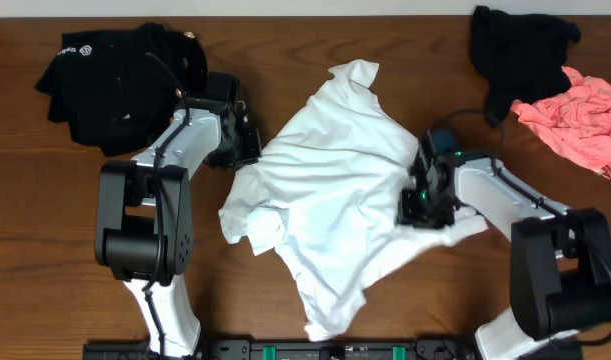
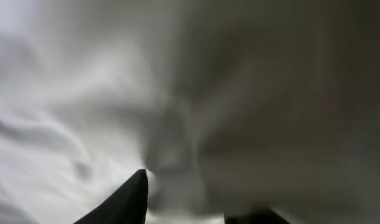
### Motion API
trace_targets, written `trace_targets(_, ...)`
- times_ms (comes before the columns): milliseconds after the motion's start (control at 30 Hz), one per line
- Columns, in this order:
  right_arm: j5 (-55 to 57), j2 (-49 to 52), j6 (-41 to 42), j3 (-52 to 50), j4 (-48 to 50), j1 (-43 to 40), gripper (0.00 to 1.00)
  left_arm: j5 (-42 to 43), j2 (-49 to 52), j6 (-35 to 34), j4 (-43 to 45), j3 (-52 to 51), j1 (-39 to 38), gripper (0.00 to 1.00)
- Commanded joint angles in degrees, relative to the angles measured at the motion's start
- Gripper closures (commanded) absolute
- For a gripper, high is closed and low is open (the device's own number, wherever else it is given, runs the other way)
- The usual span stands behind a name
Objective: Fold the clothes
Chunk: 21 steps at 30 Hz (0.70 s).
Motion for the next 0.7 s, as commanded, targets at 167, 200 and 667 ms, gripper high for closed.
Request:
trace_targets(167, 12.39, 21.05, 0.76, -1.62, 12.44, -6.19, 0.59, -0.50, 0.81, 0.09, -1.20, 0.48, 0.20, 0.65)
trace_targets(200, 12.83, 21.09, 0.74, -0.98, 12.81, -7.06, 0.59, -0.50, 0.81, 0.09, -1.20, 0.48, 0.20, 0.64)
trace_targets(667, 24.35, 21.07, -7.06, 11.45, 14.82, -20.15, 0.59, -0.50, 0.81, 0.09, -1.09, 0.48, 0.20, 0.64)
